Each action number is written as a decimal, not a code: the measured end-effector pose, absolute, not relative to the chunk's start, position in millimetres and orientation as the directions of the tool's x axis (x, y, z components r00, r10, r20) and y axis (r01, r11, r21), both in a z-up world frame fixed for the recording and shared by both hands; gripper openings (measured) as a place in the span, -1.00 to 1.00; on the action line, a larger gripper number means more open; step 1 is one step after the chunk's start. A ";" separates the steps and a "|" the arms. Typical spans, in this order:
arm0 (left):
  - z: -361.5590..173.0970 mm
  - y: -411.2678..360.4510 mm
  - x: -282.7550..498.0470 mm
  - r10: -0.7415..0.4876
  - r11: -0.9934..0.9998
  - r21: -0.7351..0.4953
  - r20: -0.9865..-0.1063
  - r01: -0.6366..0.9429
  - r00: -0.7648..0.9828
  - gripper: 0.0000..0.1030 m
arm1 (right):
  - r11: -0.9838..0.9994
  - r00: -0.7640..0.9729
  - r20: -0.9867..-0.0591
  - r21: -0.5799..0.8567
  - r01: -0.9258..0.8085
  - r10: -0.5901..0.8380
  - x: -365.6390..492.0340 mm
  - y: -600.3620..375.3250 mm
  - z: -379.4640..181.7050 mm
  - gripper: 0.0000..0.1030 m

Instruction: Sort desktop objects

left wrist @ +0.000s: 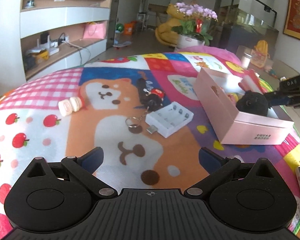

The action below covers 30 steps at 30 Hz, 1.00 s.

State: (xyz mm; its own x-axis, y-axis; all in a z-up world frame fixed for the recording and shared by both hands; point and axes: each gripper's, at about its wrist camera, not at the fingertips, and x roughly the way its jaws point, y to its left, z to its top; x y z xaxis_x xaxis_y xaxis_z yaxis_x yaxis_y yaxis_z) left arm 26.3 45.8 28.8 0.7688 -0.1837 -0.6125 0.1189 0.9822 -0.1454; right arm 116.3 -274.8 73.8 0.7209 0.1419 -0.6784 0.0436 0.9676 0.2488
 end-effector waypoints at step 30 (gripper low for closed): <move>5.4 90.8 23.3 -0.068 0.990 -0.138 -0.614 -0.022 0.786 1.00 | 0.940 0.643 -0.695 0.156 -0.302 0.322 160.1 -104.9 123.7 0.43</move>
